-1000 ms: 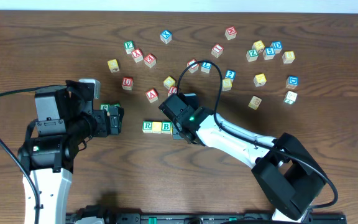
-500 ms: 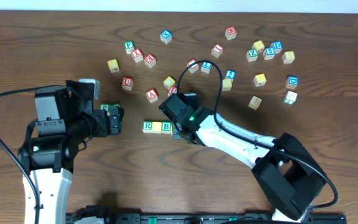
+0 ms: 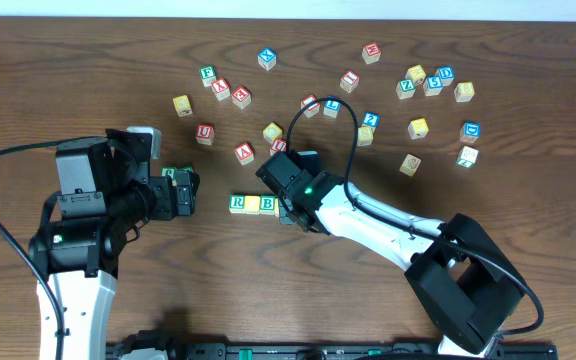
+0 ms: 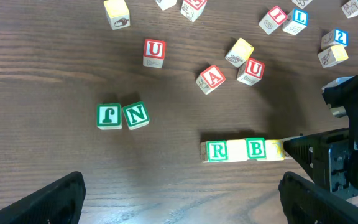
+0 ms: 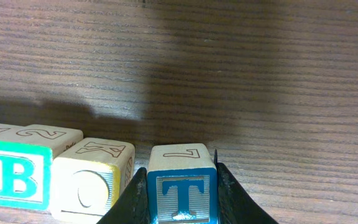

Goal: Spell out ROBOT

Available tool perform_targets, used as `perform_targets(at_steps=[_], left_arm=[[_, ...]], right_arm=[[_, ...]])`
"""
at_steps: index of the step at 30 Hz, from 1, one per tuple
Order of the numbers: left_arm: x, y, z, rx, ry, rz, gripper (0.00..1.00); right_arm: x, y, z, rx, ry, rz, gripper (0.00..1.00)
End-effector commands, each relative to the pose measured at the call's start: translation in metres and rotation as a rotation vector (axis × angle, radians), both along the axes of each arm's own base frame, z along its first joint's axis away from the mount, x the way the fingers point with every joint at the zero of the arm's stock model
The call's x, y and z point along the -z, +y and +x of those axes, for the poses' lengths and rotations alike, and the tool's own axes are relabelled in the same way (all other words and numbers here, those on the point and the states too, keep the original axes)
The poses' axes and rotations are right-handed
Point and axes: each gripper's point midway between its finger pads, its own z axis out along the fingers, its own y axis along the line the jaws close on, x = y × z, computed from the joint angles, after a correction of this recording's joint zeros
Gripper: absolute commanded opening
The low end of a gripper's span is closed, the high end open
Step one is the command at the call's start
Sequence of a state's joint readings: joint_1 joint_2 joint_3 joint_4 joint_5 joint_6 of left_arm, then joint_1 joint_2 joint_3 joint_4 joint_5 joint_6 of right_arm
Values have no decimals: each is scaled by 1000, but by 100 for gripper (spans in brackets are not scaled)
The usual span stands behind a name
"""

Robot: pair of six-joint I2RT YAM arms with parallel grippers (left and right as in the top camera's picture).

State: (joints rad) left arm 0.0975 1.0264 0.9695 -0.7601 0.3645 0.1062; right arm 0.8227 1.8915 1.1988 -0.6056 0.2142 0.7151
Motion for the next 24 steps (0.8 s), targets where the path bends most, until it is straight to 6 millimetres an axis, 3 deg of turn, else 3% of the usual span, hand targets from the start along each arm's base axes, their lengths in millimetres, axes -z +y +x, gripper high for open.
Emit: perform_targets(at_steps=[1, 11, 24], left_arm=[[-1, 1, 0, 6, -6, 7, 98], [-1, 1, 0, 6, -6, 7, 98], [-1, 1, 0, 6, -5, 7, 98]], right_arm=[[3, 1, 3, 10, -12, -17, 7], [2, 0, 4, 12, -15, -19, 32], [2, 0, 4, 15, -16, -20, 35]])
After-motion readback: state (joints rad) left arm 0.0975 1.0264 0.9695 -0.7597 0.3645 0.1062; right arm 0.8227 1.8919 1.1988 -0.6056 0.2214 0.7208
